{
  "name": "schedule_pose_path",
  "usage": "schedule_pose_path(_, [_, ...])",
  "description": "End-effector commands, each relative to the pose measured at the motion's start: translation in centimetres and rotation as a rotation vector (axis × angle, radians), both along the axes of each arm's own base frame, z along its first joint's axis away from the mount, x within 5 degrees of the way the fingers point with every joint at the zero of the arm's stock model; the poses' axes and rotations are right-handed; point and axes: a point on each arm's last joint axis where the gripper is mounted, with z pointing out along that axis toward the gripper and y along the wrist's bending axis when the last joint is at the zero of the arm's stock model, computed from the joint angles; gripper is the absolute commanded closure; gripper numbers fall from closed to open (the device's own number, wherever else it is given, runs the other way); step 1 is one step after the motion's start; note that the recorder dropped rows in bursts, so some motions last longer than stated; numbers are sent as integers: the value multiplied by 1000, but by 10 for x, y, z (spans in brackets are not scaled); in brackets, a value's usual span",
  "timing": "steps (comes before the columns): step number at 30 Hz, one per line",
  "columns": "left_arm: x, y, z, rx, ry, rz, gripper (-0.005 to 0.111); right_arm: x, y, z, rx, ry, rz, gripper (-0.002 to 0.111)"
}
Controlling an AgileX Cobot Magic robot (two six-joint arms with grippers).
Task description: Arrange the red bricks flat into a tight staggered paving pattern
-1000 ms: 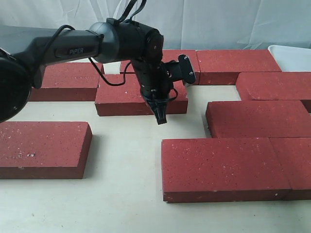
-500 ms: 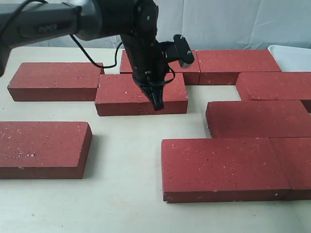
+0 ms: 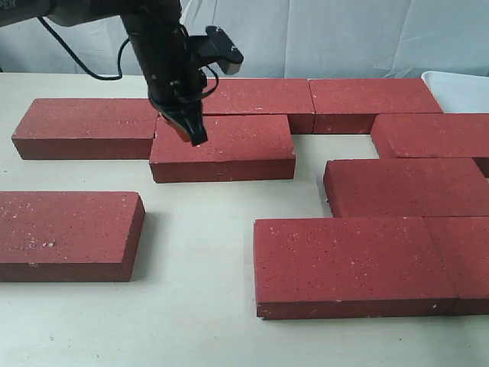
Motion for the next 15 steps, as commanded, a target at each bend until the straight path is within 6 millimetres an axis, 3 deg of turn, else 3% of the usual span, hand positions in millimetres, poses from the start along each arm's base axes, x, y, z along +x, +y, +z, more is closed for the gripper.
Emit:
schedule_pose_path(1, [-7, -2, -19, -18, -9, -85, 107, 0, 0, 0, -4, -10, 2, 109])
schedule_pose_path(7, [-4, -1, -44, -13, -135, -182, 107, 0, 0, 0, -4, -10, 2, 109])
schedule_pose_path(15, [-14, 1, -66, -26, -129, -296, 107, 0, 0, 0, -4, -10, 2, 109])
